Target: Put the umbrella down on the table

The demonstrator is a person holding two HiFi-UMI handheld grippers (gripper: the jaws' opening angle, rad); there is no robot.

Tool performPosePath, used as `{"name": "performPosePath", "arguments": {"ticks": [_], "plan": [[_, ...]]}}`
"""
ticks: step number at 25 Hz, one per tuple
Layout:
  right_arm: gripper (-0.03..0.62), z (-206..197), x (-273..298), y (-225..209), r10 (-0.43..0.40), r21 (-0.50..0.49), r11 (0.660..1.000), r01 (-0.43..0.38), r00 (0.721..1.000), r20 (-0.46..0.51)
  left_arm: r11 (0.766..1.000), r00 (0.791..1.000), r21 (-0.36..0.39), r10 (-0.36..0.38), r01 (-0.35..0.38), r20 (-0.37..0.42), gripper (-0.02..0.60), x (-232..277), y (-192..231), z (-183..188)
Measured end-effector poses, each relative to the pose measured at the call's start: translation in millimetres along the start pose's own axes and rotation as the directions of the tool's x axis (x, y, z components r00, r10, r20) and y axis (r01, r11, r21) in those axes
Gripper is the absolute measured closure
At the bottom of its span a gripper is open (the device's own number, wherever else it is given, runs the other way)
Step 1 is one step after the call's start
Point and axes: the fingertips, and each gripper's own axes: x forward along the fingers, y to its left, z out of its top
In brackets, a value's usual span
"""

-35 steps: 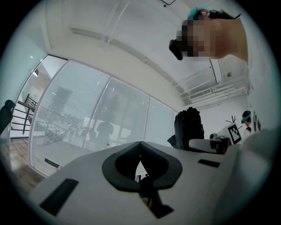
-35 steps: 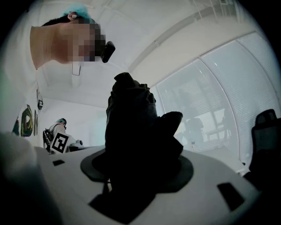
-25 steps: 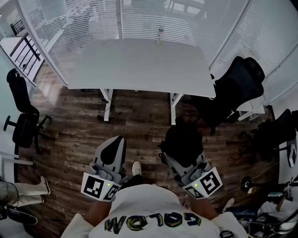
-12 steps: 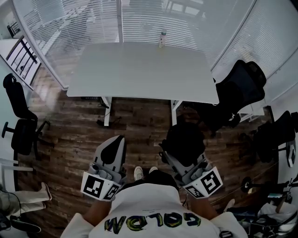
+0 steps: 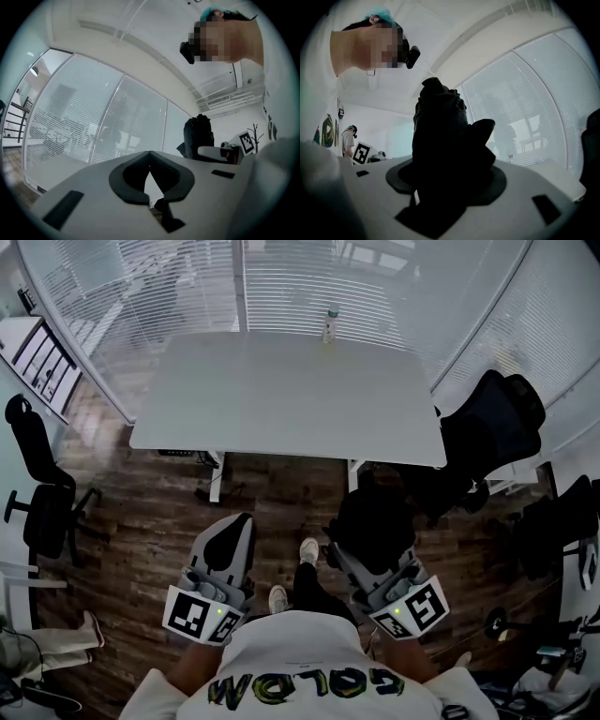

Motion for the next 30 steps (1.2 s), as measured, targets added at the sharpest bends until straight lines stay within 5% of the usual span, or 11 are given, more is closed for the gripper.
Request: {"name": "performPosePath", "arguments": {"ticks": [25, 30], "plan": [[0.333, 9.7, 97.6, -253.4, 0.012, 0.040, 0.999, -0.012, 1.000, -0.004, 1.000, 0.999, 0.009, -0.004, 0.004, -0.043, 0.571, 273.1, 35.7, -25.5], [0.333, 11.7, 106.6, -269.4, 0.012, 0.035, 0.999, -0.012, 1.000, -0.008, 1.000, 0.999, -0.006, 0.000, 0.000, -0.038, 0.571, 290.1, 40.7, -27.4]]}}
